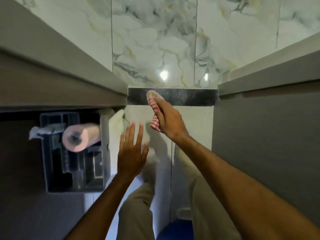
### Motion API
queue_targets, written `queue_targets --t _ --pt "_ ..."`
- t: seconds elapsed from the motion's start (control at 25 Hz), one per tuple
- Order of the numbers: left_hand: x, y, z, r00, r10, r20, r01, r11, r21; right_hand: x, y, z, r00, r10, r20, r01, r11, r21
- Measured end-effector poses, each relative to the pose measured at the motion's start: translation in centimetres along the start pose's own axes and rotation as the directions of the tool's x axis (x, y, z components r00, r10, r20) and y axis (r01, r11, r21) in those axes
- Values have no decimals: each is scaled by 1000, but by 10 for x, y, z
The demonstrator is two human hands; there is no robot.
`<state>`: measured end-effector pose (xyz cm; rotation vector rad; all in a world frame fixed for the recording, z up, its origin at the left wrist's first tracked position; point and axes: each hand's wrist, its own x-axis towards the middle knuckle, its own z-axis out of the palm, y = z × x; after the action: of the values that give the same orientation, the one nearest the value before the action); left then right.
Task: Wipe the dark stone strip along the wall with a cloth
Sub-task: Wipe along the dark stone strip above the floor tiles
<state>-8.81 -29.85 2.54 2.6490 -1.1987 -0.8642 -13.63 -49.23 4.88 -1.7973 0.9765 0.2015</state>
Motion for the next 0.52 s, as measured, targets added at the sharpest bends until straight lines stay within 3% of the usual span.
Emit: queue_targets --t 0.12,0.32,0.44,0.52 --pt "99 -21 105 999 44 19 -45 998 33 89 104 28 999 13 33 -11 997 -80" --pt "229 -96 257 998 -49 -28 53 989 141 218 235 142 988 63 -142 -91 976 -200" --pt "272 -153 330 995 -96 -29 99 983 152 277 279 216 997 -58 -55 39 952 -304" --pt "283 -180 366 994 -102 -26 105 980 170 307 294 250 979 -193 -70 156 919 -362"
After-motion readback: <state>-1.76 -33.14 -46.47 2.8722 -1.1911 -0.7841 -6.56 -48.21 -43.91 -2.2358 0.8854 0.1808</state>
